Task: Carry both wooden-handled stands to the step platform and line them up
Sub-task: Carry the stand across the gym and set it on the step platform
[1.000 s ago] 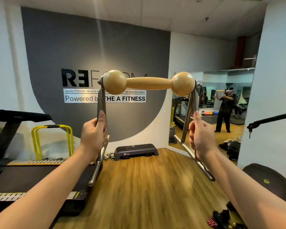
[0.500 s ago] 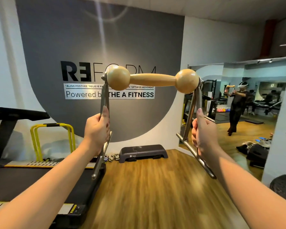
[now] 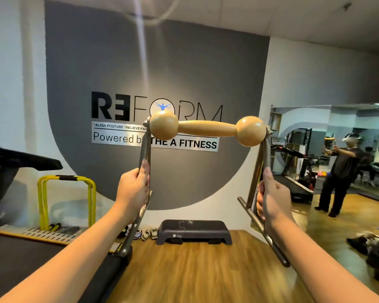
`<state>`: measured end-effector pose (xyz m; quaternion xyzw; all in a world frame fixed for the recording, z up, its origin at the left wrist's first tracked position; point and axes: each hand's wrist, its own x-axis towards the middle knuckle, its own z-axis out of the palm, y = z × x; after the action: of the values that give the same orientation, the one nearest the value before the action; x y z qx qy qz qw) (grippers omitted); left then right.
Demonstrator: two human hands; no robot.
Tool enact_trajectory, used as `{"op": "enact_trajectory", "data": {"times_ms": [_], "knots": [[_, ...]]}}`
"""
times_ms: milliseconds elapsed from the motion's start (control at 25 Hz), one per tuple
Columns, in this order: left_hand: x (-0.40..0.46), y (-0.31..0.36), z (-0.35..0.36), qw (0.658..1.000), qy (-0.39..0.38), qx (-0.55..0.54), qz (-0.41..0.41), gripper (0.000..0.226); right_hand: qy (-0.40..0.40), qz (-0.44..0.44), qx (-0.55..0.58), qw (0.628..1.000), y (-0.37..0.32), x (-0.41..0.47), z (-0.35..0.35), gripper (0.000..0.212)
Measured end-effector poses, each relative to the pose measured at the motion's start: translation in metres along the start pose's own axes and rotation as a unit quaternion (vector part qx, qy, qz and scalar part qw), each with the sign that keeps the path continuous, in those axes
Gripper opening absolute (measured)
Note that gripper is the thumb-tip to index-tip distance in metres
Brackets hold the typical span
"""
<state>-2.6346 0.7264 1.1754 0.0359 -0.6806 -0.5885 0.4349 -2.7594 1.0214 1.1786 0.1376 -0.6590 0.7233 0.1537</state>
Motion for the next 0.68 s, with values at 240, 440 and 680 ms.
{"op": "enact_trajectory", "data": {"times_ms": [240, 440, 680], "knots": [[0.086, -0.071, 0.051, 1.0, -0.001, 0.012, -0.001, 0.056, 0.014, -0.006, 0.005, 1.0, 0.06, 0.104, 0.033, 0.059], [0.181, -0.136, 0.075, 1.0, -0.01, -0.009, -0.007, 0.053, 0.018, 0.006, 0.022, 1.0, 0.113, 0.189, 0.086, 0.061], [0.295, -0.222, 0.094, 0.999, -0.016, -0.023, -0.028, 0.053, 0.035, 0.01, 0.01, 0.999, 0.172, 0.289, 0.159, 0.062]]}}
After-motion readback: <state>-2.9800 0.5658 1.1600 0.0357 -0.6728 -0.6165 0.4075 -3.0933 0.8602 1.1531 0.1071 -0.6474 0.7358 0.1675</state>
